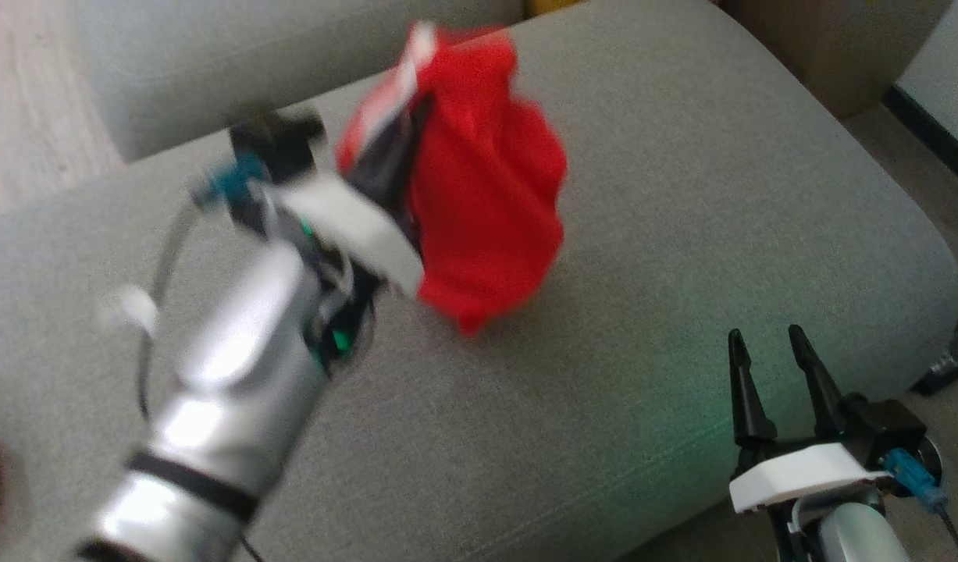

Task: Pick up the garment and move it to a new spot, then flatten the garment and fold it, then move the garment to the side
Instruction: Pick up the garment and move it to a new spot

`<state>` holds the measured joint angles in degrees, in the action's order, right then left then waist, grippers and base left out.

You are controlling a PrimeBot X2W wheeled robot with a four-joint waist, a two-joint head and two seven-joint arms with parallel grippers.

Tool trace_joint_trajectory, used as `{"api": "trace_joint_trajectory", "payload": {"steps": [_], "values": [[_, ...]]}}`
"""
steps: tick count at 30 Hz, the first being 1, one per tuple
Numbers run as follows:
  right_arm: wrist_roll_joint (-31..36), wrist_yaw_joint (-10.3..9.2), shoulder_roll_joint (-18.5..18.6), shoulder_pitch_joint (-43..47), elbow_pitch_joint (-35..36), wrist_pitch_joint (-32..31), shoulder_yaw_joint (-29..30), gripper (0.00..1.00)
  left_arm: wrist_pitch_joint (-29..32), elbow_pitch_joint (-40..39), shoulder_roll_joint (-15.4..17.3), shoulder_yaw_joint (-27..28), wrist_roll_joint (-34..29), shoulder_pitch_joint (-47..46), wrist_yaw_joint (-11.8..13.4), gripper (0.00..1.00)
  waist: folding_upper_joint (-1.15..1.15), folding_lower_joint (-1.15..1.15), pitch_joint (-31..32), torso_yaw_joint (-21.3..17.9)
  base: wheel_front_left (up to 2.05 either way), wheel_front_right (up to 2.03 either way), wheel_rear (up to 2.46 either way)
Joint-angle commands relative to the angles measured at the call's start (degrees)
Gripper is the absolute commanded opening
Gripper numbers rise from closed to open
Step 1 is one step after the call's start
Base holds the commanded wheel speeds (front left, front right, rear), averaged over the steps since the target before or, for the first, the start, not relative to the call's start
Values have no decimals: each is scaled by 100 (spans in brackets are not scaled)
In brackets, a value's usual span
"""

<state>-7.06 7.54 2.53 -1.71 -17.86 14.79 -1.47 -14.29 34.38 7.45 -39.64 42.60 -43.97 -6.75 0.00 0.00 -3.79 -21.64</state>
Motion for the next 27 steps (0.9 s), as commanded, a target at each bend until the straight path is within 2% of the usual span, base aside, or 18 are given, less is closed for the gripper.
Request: {"api": "trace_joint_trajectory", "payload": {"steps": [1, 7, 10, 11, 12, 13, 18, 27], "values": [[-33, -5, 34, -163, 212, 21, -135, 100, -63, -141, 141, 289, -21, -198, 0, 0, 0, 0, -105, -4, 0, 0, 0], [145, -5, 34, -172, 271, 21, -92, 100, -69, 89, -77, 806, -746, 1199, -36, 0, 0, 0, -252, 232, 0, 0, 0], [248, -5, 34, -147, 276, 21, -18, 100, -70, 24, -159, 1304, -1017, 1664, -7, 0, 0, 0, -201, 456, 0, 0, 0], [261, -5, 34, -133, 275, 21, 3, 100, -70, -21, -187, 1429, -1116, 1825, -9, 4, 0, 0, -166, 539, 0, 0, 0], [275, -5, 34, -109, 270, 21, 28, 100, -70, -69, -219, 1518, -1204, 1982, -17, 88, 0, 0, -116, 639, 0, 0, 0], [290, -5, 34, -83, 258, 21, 38, 100, -70, -126, -249, 1615, -1278, 2129, -22, 100, 0, 0, -64, 731, 0, 0, 0], [307, -5, 34, 74, 168, 21, 31, 100, -70, -670, -359, 2144, -1731, 2761, 6, 100, 0, 0, 274, 1237, 0, 0, 0], [236, -5, 34, 282, 271, 21, 146, 100, -71, -2078, -443, 2946, -2703, 3848, 307, 100, 0, 0, 758, 2054, 0, 0, 0]]}}
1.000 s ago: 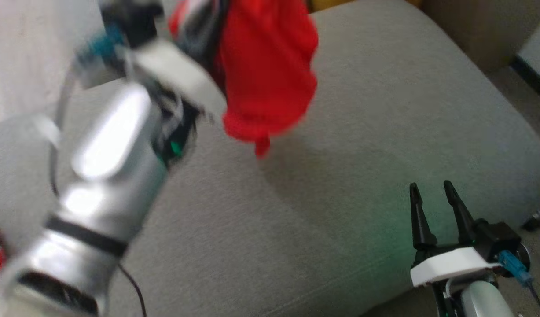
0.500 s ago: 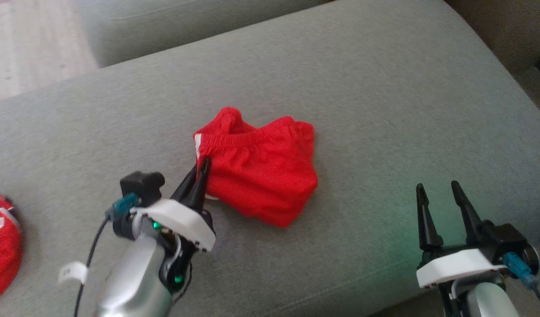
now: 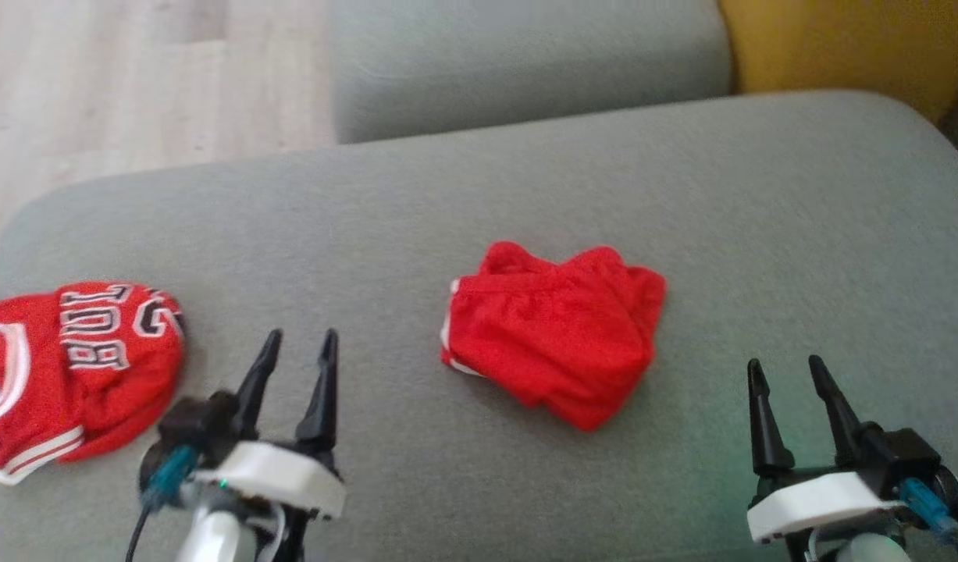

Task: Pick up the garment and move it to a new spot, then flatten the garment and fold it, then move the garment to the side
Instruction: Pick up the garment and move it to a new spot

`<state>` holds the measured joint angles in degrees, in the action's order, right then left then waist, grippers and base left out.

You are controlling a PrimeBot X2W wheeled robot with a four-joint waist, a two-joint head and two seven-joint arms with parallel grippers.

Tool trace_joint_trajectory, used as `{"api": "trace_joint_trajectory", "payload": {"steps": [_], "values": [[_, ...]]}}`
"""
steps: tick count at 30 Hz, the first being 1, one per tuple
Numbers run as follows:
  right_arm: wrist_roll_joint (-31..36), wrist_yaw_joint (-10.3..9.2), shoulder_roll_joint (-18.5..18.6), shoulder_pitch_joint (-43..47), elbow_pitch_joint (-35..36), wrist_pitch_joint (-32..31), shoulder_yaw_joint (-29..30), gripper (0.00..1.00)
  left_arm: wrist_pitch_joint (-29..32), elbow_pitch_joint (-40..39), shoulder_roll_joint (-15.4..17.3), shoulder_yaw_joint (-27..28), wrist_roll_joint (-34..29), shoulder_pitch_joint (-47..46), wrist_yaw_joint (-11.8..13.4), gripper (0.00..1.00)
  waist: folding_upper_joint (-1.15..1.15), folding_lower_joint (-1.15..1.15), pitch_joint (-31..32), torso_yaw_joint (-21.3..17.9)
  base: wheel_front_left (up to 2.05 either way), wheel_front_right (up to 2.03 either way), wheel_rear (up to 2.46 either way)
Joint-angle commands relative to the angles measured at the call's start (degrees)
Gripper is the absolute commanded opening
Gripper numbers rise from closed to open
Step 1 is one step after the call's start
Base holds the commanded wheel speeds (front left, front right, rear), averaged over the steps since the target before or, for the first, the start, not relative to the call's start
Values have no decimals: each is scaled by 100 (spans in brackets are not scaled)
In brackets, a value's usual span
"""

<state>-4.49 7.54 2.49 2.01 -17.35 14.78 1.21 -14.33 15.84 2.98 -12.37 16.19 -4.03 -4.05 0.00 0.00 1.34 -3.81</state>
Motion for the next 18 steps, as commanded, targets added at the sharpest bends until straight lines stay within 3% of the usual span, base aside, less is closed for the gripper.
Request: {"api": "trace_joint_trajectory", "payload": {"steps": [1, 6, 18], "values": [[-26, -5, 39, -50, 267, 22, -126, 100, -66, -368, 1, 309, -164, -25, 83, 100, 0, 0, 288, 327, 0, 0, 0], [1, -5, 39, 202, 439, 22, -271, 100, -66, -926, -7, 681, -326, 627, 227, 100, 0, 0, 480, 474, 0, 0, 0], [-144, -5, 39, 629, 560, 22, -383, 100, -66, -1212, -10, 491, -702, 1574, 510, 100, 0, 0, 773, 400, 0, 0, 0]]}}
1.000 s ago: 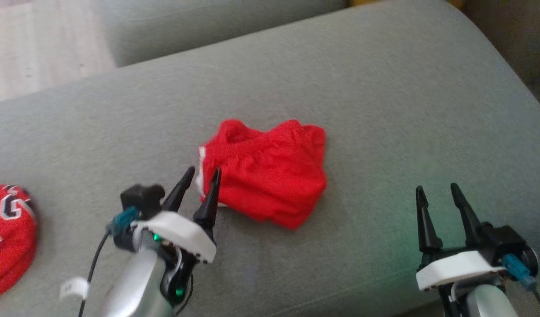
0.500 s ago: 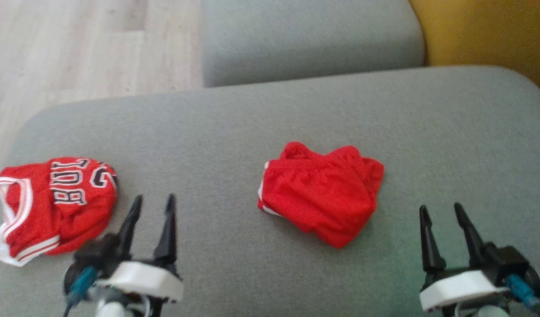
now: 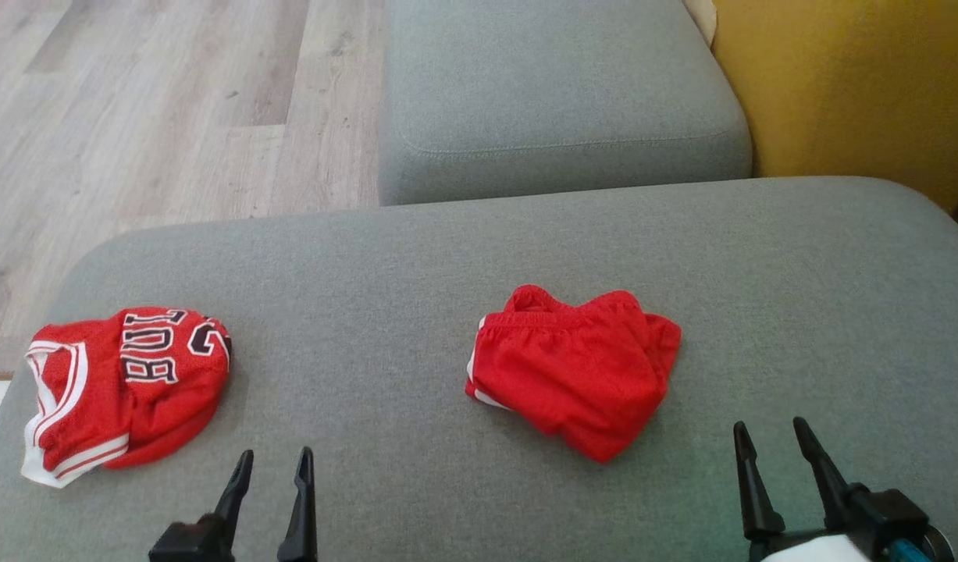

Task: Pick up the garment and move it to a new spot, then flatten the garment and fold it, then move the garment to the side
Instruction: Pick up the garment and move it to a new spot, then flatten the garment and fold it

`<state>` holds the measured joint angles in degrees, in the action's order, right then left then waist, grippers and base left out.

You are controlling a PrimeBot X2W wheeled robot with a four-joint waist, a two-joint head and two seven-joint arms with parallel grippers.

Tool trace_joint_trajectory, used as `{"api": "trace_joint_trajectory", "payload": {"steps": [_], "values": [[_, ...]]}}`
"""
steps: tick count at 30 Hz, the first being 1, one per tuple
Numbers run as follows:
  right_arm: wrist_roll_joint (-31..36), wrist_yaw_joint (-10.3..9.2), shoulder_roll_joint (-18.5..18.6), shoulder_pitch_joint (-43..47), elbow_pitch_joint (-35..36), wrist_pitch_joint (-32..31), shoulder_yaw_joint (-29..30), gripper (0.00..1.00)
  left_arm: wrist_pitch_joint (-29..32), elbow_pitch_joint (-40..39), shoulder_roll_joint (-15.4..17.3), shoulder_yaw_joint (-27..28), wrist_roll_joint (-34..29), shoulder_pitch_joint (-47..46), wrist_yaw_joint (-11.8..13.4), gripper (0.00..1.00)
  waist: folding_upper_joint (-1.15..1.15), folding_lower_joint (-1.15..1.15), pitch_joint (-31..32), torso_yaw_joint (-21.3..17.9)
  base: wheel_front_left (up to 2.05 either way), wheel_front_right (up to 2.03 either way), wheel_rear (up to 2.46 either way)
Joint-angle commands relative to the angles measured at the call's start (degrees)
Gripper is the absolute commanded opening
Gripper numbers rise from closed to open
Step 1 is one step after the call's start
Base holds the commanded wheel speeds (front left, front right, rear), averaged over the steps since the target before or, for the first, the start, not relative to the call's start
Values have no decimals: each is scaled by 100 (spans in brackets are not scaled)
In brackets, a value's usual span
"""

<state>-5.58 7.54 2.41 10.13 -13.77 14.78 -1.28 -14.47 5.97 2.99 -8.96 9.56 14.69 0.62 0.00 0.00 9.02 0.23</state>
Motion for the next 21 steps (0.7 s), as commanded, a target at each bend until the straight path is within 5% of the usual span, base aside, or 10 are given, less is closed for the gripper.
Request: {"api": "trace_joint_trajectory", "payload": {"steps": [1, 21], "values": [[-42, -5, 47, -179, 199, 22, -126, 100, -52, -240, -11, 154, -35, -307, 66, 100, 0, 0, 14, -5, 0, 0, 0], [-263, -5, 47, -222, 246, 22, -278, 100, -52, -309, -11, 121, -110, -387, 22, 100, 0, 0, -83, 111, 0, 0, 0]]}}
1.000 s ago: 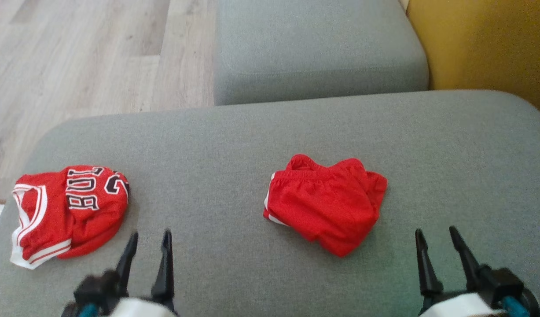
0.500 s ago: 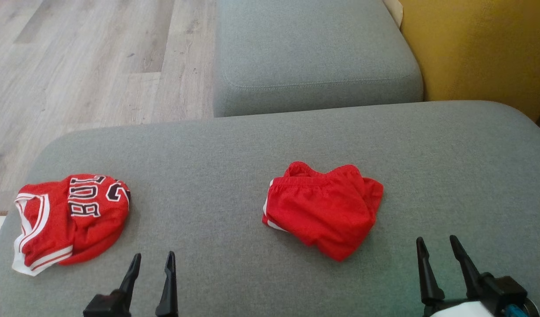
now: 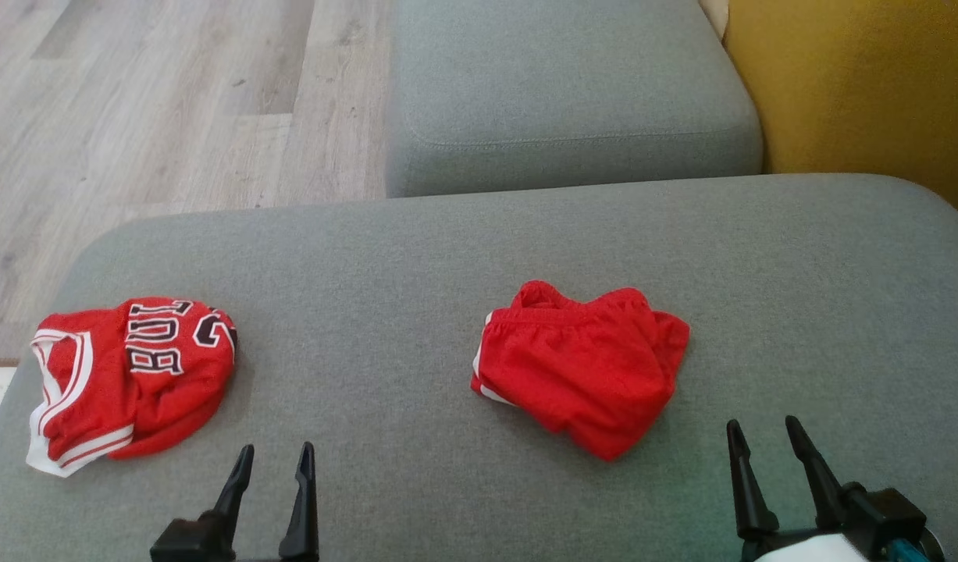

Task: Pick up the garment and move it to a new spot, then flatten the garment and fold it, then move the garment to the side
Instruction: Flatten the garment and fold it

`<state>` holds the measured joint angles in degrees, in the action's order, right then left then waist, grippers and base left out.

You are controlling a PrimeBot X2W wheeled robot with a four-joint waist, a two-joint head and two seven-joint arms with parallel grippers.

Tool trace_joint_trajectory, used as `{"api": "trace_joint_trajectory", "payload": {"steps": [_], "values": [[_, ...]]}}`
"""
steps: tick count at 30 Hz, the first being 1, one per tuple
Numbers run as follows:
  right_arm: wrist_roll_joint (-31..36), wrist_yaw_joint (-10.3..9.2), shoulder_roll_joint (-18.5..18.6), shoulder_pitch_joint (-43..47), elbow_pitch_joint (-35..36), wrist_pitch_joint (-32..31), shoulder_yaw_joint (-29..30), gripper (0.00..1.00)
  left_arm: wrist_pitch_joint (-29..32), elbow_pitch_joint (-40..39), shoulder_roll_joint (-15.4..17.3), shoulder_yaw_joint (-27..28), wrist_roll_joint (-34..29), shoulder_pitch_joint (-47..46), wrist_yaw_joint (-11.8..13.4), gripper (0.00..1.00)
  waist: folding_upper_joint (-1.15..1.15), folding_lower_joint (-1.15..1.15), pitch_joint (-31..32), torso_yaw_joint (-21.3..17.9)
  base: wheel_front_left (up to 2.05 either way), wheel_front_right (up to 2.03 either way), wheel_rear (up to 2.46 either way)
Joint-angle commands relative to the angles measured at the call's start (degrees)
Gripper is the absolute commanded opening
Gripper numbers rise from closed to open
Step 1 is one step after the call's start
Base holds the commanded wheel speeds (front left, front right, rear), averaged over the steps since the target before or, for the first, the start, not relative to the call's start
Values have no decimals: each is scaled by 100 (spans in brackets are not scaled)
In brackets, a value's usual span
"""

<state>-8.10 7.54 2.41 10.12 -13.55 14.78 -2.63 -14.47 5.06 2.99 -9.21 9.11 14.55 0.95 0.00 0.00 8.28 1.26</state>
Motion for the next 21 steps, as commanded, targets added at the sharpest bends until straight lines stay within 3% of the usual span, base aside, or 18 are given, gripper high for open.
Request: {"api": "trace_joint_trajectory", "payload": {"steps": [1, 21], "values": [[-7, -5, 47, -226, 228, 22, -144, 100, -52, -219, -11, 144, -71, -380, -15, 100, 0, 0, -20, 17, 0, 0, 0], [9, -5, 47, -331, 215, 22, -208, 100, -52, -136, -11, 142, -88, -442, -62, 100, 0, 0, -78, 66, 0, 0, 0]]}}
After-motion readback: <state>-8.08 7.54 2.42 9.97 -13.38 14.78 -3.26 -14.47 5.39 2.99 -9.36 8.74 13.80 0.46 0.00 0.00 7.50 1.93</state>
